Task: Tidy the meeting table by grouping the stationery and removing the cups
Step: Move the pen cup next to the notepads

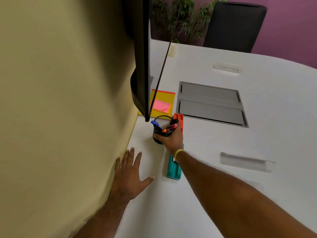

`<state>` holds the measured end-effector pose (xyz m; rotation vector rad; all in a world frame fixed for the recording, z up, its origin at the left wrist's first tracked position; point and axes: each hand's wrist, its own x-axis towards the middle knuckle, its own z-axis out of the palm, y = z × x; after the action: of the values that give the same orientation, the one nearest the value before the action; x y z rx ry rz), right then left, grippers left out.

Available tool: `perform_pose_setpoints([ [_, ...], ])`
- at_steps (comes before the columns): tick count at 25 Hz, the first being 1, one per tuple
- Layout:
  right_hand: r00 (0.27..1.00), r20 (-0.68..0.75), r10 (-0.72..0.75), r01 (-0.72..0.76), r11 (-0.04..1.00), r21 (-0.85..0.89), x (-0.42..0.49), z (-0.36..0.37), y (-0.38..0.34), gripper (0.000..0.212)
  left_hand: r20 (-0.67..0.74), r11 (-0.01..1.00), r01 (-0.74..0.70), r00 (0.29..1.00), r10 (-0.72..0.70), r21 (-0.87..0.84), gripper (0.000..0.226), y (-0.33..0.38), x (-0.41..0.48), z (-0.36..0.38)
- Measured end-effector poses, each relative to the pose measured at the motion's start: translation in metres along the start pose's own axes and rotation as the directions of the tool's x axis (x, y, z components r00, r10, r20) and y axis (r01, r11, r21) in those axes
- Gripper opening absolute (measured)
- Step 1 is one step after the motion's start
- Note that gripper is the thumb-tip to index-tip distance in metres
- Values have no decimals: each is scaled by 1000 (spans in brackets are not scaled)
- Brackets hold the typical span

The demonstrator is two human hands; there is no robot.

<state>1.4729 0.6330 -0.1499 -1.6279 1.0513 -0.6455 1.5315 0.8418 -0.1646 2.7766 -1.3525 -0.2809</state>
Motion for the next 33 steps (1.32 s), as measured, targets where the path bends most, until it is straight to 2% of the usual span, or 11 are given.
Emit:
perform_pose_setpoints([
  [10, 999, 27, -28, 28, 999, -30, 54, 58, 21, 78, 52, 1000, 5, 999, -3, -30, 118, 2, 17, 28],
  [17, 998, 57, 5, -3, 999, -36, 46, 48, 22, 105, 39, 1000, -7, 999, 7, -5, 120, 0, 15, 19],
  [20, 998, 60, -5, 15, 986, -168, 27, 16, 21, 108, 41, 1000, -20, 999, 20, 5, 117, 1, 8, 11],
  [25, 991, 118, -57, 92, 941, -324, -22, -68, 12, 99, 26, 1000, -4, 1000, 4, 15, 120, 16, -6, -23],
  [28, 981, 154, -117, 173, 888, -425, -61, -124, 14, 95, 8, 1000, -23, 1000, 23, -9, 123, 43, -20, -44],
  [33, 984, 121, -127, 173, 815, -553, -120, -231, 28, 105, 44, 996, -59, 997, 56, 69, 128, 107, -48, -65],
])
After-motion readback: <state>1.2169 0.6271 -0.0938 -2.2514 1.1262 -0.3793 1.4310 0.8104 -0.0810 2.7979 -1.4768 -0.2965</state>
